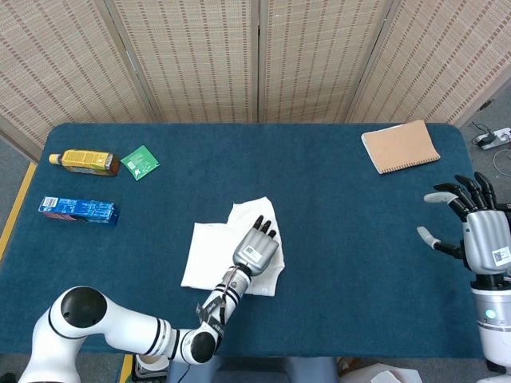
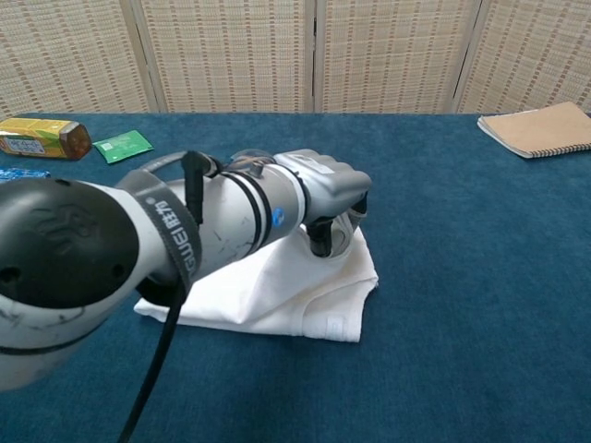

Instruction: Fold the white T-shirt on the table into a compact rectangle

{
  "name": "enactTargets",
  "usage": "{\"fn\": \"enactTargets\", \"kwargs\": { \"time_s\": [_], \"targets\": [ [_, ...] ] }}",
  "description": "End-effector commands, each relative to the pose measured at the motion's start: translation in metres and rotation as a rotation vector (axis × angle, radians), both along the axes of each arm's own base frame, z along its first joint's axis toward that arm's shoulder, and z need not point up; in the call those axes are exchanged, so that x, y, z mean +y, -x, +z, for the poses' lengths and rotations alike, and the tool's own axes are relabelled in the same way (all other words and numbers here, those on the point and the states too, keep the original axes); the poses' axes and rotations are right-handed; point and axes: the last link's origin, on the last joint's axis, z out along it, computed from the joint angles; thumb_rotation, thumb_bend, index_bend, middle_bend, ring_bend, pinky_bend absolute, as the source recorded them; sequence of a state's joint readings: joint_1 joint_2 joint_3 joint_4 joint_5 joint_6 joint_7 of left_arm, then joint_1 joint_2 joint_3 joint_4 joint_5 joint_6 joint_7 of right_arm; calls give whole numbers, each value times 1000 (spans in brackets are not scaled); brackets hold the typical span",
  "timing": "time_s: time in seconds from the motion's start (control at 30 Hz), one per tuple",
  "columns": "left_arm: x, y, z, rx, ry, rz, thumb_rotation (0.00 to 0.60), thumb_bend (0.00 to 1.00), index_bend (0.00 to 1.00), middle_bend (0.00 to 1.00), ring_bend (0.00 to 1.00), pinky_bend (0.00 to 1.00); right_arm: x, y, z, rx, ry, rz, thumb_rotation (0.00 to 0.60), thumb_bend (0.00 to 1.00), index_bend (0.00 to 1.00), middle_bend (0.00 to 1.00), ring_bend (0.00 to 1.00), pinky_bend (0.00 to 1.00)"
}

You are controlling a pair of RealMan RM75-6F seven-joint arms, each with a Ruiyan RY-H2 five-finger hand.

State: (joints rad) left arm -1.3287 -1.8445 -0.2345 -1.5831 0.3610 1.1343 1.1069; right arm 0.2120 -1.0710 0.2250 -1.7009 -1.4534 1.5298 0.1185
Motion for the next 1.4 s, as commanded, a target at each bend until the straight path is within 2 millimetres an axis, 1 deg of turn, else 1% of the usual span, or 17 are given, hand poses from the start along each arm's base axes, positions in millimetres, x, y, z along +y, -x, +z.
{"fn": "enactTargets", "kwargs": {
  "time_s": [0.03,0.17,0.23,0.3,0.33,0.4,0.47,0.57,0.67,0.8,0.97,1.03,1.1,1.17,1.27,1.33,1.4],
  "targets": [
    [-1,-5,-2,-1,-2,-13,600,575,642,216,72,0,0,1,1,2,2,-3,600,148,394,300,131,0],
    [-2,-9,-5,-5,-4,-20,600,572,633,214,72,0,1,2,1,1,2,-7,600,148,394,300,131,0],
    [-2,-8,-7,6,-8,-19,600,565,559,191,65,0,1,3,2,0,3,-8,600,148,394,300,131,0],
    [0,-6,-8,16,-16,-16,600,524,407,142,38,0,1,4,2,-1,4,-9,600,148,394,300,131,0],
    [1,-6,-8,18,-20,-16,600,459,283,97,15,0,1,4,2,-2,4,-8,600,148,394,300,131,0],
    [1,-4,-8,15,-23,-5,600,326,95,23,0,0,1,4,3,-1,4,-8,600,148,394,300,131,0],
    [0,-5,-6,3,-23,9,600,249,7,0,0,0,1,4,2,-2,3,-7,600,148,394,300,131,0],
    [-1,-8,-2,-29,-23,16,600,196,0,0,0,0,1,2,2,-4,2,-1,600,148,394,300,131,0],
    [-1,-12,5,-84,-23,27,600,194,0,0,0,0,1,0,2,-4,1,7,600,148,394,300,131,0],
    [0,-13,25,-191,-25,54,600,194,0,0,0,0,2,-4,3,-2,-4,16,600,148,394,300,131,0],
    [10,-3,60,-309,-38,123,600,194,0,0,0,0,2,-8,4,-3,-8,25,600,148,400,302,131,0],
    [15,6,71,-320,-46,142,600,194,0,0,0,0,3,-10,4,-5,-9,29,600,148,402,302,131,0],
    [20,14,77,-315,-64,148,600,193,0,0,0,0,3,-11,3,-10,-11,31,600,148,403,302,131,0],
    [24,23,76,-298,-77,151,600,194,0,0,0,0,4,-11,2,-10,-13,31,600,148,403,302,131,0],
    [27,39,68,-260,-80,161,600,193,2,0,0,0,4,-11,2,-11,-13,30,600,148,404,302,131,0],
    [27,49,63,-235,-74,169,600,193,30,0,0,0,5,-11,1,-12,-15,29,600,148,405,303,133,0],
    [26,58,64,-233,-84,174,600,194,59,0,0,0,5,-10,1,-6,-22,23,600,148,405,304,136,0]
  ]
}}
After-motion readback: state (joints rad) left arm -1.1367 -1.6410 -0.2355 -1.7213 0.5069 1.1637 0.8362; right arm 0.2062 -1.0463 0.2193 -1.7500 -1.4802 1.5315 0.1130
